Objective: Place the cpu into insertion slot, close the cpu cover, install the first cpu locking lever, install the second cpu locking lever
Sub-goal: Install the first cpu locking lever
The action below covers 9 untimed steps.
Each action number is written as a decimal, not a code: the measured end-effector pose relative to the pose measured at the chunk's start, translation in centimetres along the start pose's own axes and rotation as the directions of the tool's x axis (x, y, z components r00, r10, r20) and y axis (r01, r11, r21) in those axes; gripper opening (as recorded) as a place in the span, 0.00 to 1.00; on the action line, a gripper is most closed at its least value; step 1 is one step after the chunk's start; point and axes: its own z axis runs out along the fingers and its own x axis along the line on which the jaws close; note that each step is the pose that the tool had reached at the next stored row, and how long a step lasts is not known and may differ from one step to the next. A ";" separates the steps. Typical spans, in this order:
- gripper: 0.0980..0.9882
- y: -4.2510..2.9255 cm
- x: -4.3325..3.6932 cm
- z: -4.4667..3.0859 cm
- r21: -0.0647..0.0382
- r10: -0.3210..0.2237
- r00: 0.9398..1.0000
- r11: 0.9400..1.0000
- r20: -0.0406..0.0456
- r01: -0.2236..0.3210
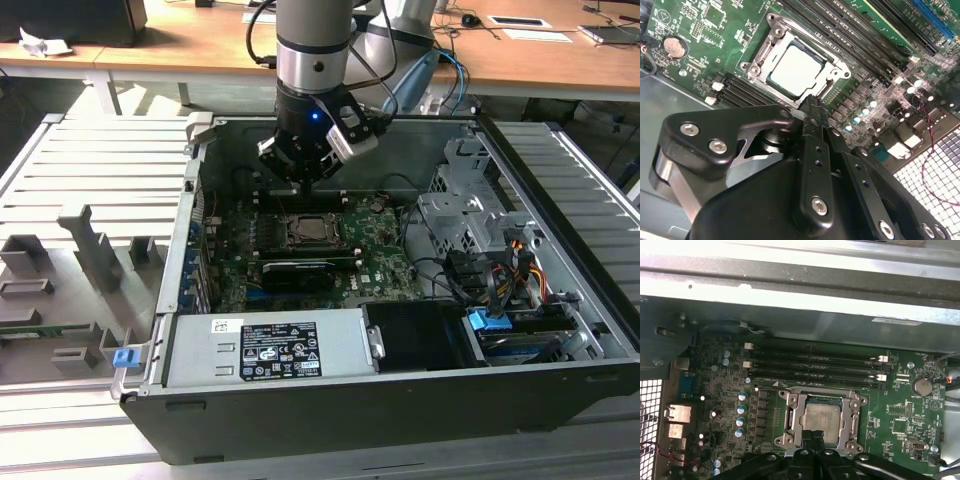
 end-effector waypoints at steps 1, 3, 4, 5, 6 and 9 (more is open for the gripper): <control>0.01 0.01 0.10 0.01 0.000 0.000 1.000 1.000 0.000 0.000; 0.01 0.03 0.31 0.08 0.000 0.002 1.000 1.000 0.000 -0.002; 0.01 0.03 0.32 0.09 0.000 0.004 1.000 1.000 0.000 -0.004; 0.01 0.03 0.35 0.11 0.000 0.009 1.000 1.000 0.000 -0.009; 0.01 0.03 0.42 0.13 0.000 0.011 1.000 1.000 0.000 -0.011; 0.01 0.07 0.75 0.15 -0.002 0.011 1.000 1.000 0.001 -0.011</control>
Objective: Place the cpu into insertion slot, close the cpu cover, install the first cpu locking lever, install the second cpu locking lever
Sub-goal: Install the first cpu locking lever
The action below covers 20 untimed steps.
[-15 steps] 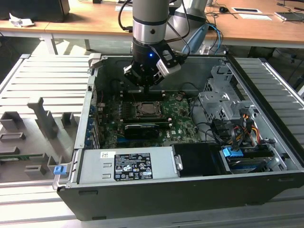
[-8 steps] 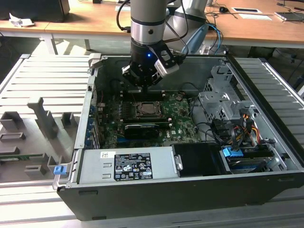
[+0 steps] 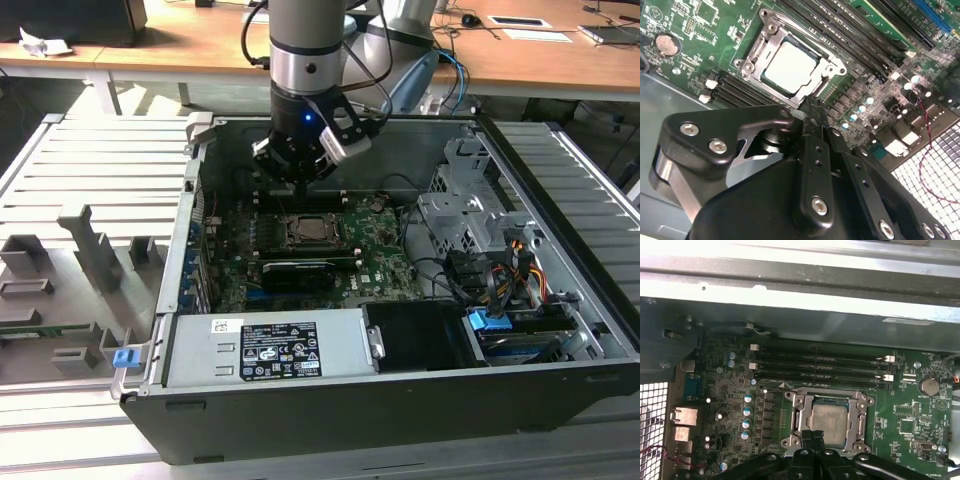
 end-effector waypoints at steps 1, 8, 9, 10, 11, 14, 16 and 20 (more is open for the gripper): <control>0.01 0.01 0.07 0.02 -0.001 0.000 1.000 1.000 0.000 0.000; 0.01 0.00 0.17 0.30 -0.002 0.000 1.000 1.000 0.000 0.000; 0.01 0.00 0.18 0.31 -0.002 0.000 1.000 1.000 0.000 0.000; 0.01 0.00 0.21 0.32 -0.002 0.000 1.000 1.000 0.000 0.000; 0.01 0.00 0.23 0.33 -0.002 0.000 1.000 1.000 0.000 0.000; 0.01 0.01 0.32 0.36 -0.002 0.000 1.000 1.000 0.000 0.000; 0.01 0.02 0.44 0.39 -0.002 0.000 1.000 1.000 0.000 0.000; 0.01 0.05 0.80 0.43 -0.002 0.000 1.000 1.000 0.000 0.000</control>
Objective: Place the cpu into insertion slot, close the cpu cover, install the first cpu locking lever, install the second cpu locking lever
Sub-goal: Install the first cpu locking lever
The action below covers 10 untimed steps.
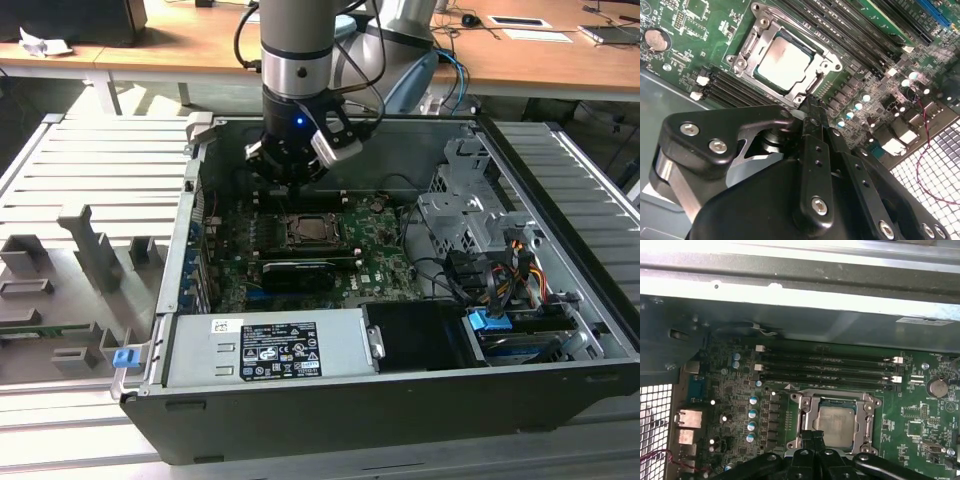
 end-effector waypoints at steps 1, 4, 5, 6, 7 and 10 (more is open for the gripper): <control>0.01 0.01 0.09 0.01 0.000 0.000 1.000 1.000 0.000 0.000; 0.01 0.04 0.49 0.03 0.000 0.000 1.000 1.000 0.000 0.000; 0.01 0.05 0.69 0.03 0.000 0.000 1.000 1.000 0.000 0.000; 0.01 0.07 0.86 0.04 0.000 0.000 1.000 1.000 0.000 0.000; 0.01 0.09 1.14 0.05 0.000 0.000 1.000 1.000 0.000 0.000; 0.01 0.15 1.83 0.05 0.000 0.000 1.000 1.000 0.000 0.000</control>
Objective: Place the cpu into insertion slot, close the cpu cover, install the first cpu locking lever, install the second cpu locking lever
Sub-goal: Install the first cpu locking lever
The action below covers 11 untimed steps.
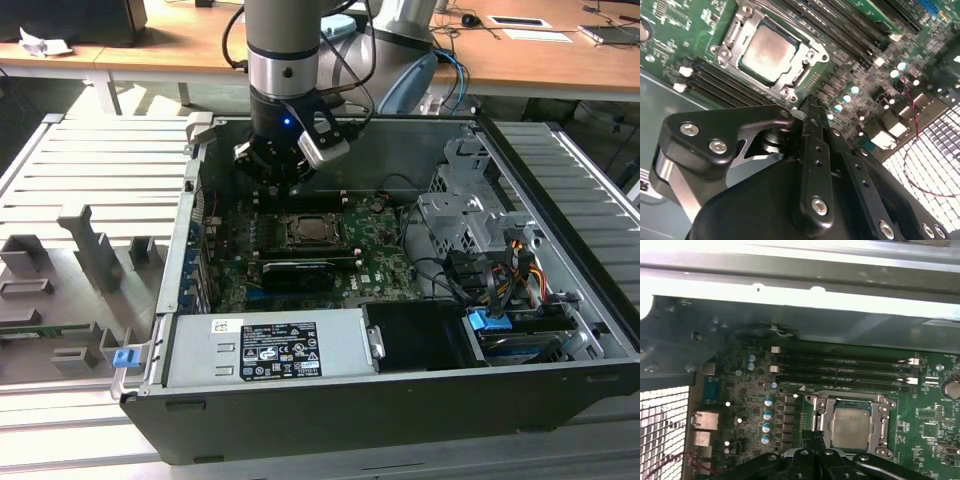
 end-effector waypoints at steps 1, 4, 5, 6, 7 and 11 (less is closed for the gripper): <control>0.01 0.09 0.51 0.00 0.000 0.000 1.000 1.000 0.000 0.000; 0.01 0.30 1.35 0.00 0.000 0.000 1.000 1.000 0.000 0.000; 0.01 0.34 1.52 0.00 0.000 0.000 1.000 1.000 0.000 0.000; 0.01 0.38 1.67 0.01 -0.001 0.000 1.000 1.000 0.000 0.000; 0.01 0.43 1.86 0.00 0.000 0.000 1.000 1.000 0.000 0.000; 0.01 1.53 1.86 0.04 0.000 0.000 1.000 1.000 0.000 0.000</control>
